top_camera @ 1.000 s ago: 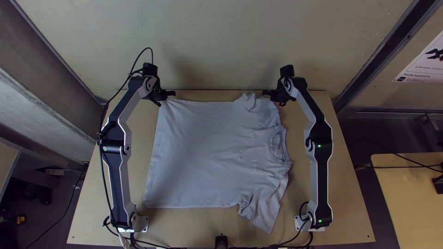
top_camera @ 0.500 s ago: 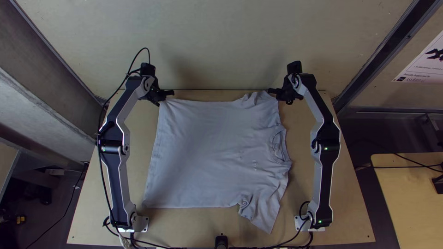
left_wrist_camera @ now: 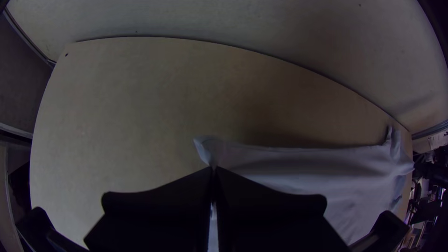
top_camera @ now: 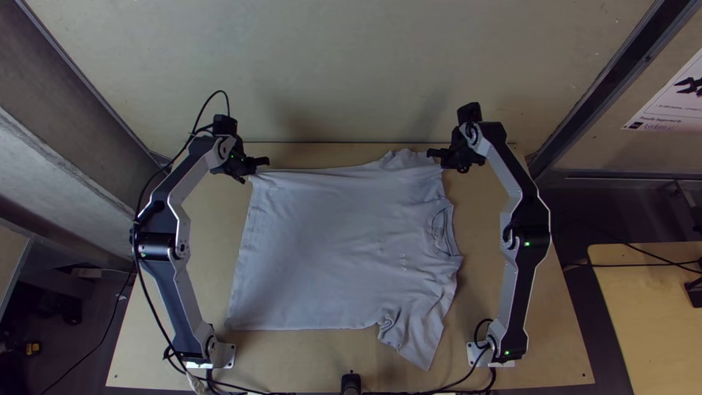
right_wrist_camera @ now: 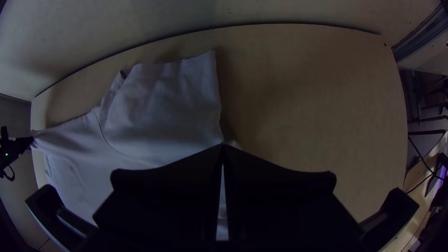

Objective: Fold the t-shirt

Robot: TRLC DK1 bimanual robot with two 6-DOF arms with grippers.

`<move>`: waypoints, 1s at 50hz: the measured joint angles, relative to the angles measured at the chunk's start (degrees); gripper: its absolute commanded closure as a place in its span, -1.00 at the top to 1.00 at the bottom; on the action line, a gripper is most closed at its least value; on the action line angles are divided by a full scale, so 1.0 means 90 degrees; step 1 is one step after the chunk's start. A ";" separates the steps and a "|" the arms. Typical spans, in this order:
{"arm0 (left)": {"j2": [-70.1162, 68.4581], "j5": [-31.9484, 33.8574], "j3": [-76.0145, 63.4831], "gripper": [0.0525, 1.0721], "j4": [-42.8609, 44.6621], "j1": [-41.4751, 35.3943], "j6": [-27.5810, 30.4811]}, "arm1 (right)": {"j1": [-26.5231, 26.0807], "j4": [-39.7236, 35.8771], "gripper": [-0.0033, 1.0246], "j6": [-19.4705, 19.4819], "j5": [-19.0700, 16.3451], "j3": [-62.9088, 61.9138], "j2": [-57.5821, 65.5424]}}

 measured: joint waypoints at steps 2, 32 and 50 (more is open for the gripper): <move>-0.0112 0.0010 -0.0141 -0.95 0.0036 0.0000 0.0005 | 0.0002 -0.0002 -0.95 -0.0005 0.0000 -0.0112 -0.0102; -0.1540 0.0119 -0.1841 -0.95 0.0245 0.0000 0.0102 | 0.0214 0.0233 -0.95 -0.0243 0.0146 -0.2645 -0.2079; -0.2674 0.0165 -0.3109 -0.95 0.0308 0.0000 0.0389 | 0.0406 0.0461 -0.95 -0.0381 0.0223 -0.4245 -0.3252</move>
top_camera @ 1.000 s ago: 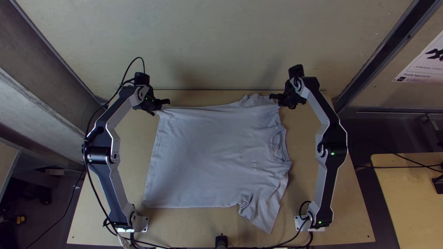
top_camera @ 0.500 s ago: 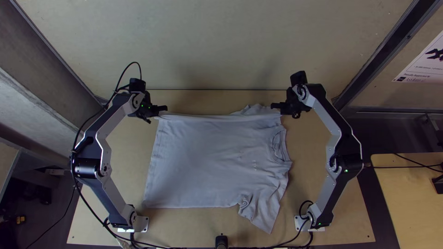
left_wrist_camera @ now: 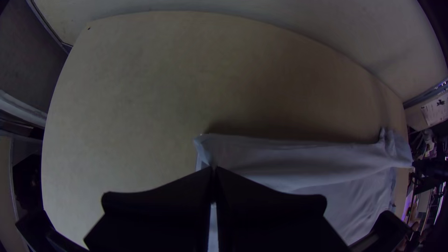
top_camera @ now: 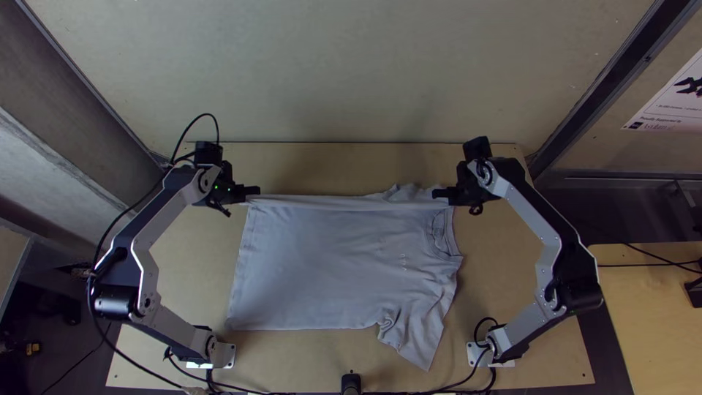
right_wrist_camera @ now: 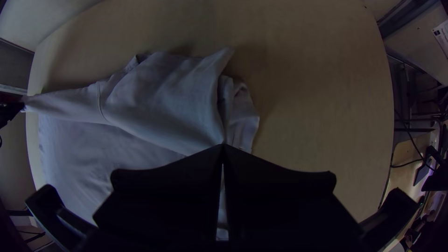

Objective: Fold the t-shirt

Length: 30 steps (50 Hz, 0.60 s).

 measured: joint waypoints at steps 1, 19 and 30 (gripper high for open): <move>-0.0068 0.0000 -0.0080 -0.95 0.0000 0.0000 0.0027 | 0.0005 0.0002 -0.95 0.0000 0.0017 -0.0075 -0.0056; -0.0716 0.0029 -0.1404 -0.95 0.0369 0.0063 0.0330 | 0.0015 0.0588 -0.95 -0.0024 0.0165 -0.1311 -0.0568; -0.0563 0.0051 -0.1902 -0.95 0.0852 0.0163 0.0333 | 0.0017 0.0869 -0.95 -0.0022 0.0185 -0.1955 -0.0546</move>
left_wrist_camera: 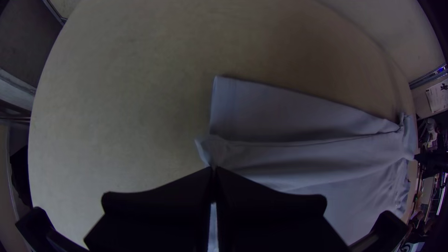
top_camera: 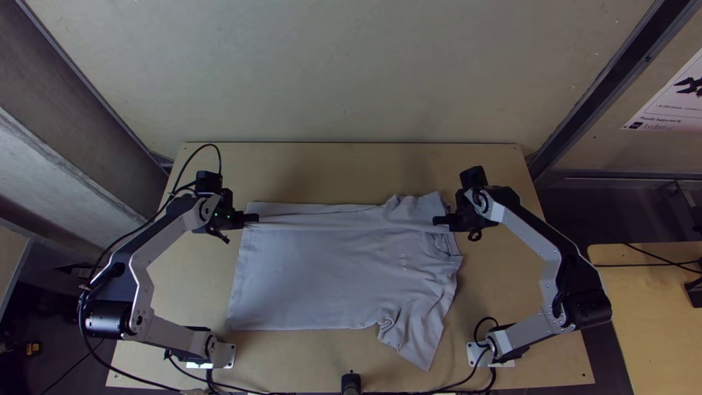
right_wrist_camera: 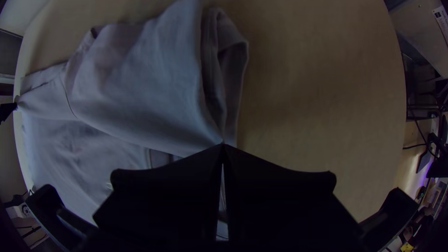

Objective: Fold the t-shirt

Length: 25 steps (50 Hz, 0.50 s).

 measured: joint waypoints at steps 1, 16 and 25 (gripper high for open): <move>0.0036 0.0000 -0.0007 -0.95 0.0019 0.0002 -0.0002 | 0.0000 0.0012 -0.95 -0.0002 0.0007 -0.0024 0.0010; 0.0471 0.0019 -0.0051 0.08 0.0510 0.0058 0.0002 | 0.0029 0.0384 -0.56 0.0000 0.0209 -0.0274 0.0359; 0.0481 -0.0007 -0.0046 0.82 0.0508 0.0114 0.0070 | 0.0012 0.0345 0.24 0.0027 0.0367 -0.0274 0.0313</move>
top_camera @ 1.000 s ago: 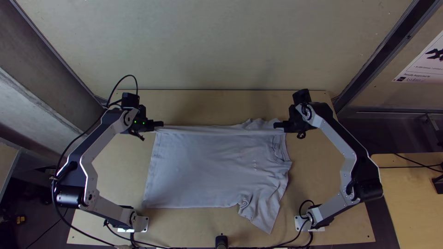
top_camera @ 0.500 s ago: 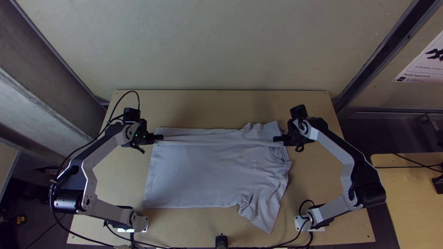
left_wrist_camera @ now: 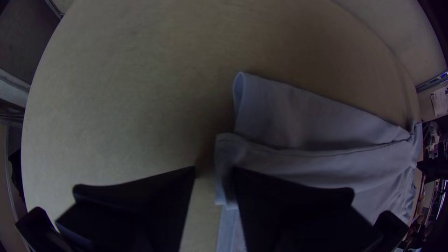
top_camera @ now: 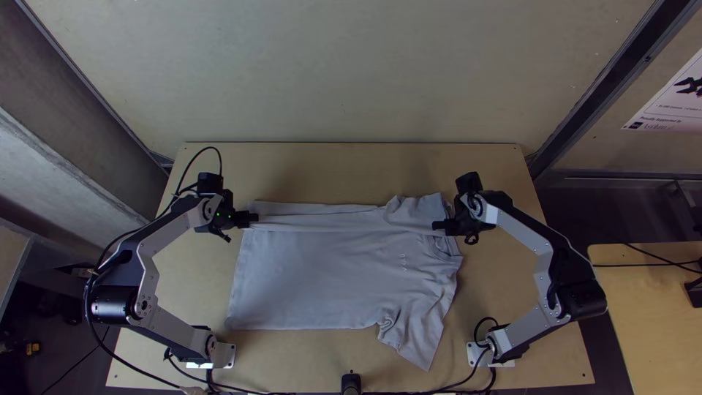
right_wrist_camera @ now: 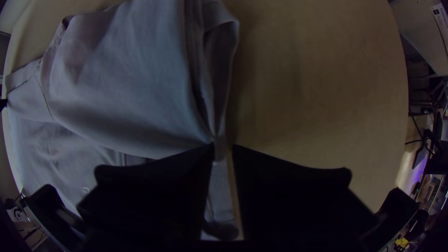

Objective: Fold the t-shirt

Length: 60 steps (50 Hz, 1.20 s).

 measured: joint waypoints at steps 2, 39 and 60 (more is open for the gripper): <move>-0.0002 0.0000 0.0034 0.90 -0.0080 0.0012 0.0000 | -0.0017 -0.0029 0.35 0.0002 0.0002 0.0000 -0.0049; -0.1192 0.0908 0.1622 0.90 -0.3184 0.0401 0.0899 | -0.0138 -0.2776 0.79 0.0408 0.0066 0.1302 -0.1904; -0.1795 0.0318 0.0675 0.90 -0.5666 -0.0340 0.1848 | 0.0532 -0.3638 0.79 0.0714 0.0063 0.1377 -0.2766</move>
